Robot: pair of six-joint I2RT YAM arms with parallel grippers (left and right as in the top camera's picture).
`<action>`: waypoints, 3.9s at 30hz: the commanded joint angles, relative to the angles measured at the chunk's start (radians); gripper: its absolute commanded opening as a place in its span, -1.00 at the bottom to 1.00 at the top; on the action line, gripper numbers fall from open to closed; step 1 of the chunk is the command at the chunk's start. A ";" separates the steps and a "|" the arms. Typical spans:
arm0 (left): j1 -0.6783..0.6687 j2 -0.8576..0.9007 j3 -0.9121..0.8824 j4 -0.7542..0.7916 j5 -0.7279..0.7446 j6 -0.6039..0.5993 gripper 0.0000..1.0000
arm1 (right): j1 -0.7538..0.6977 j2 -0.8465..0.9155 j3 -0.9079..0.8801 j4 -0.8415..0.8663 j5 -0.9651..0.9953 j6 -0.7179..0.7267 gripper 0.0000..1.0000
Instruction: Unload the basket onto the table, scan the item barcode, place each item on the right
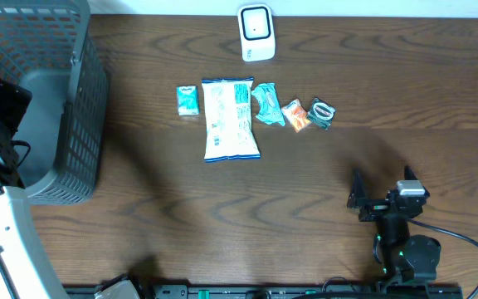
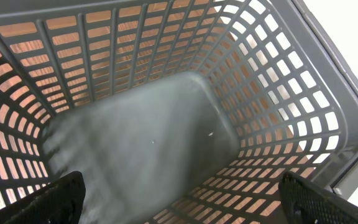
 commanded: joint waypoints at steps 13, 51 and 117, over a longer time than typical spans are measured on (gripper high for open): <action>0.002 0.008 0.002 -0.002 -0.013 -0.012 0.96 | -0.006 0.026 0.029 0.745 -0.182 0.072 0.99; 0.002 0.008 0.002 -0.002 -0.013 -0.012 0.95 | 0.261 1.523 1.172 -0.187 -0.150 0.418 0.24; 0.002 0.008 0.003 -0.002 -0.013 -0.012 0.95 | 0.248 1.968 1.422 -0.537 0.027 0.309 0.48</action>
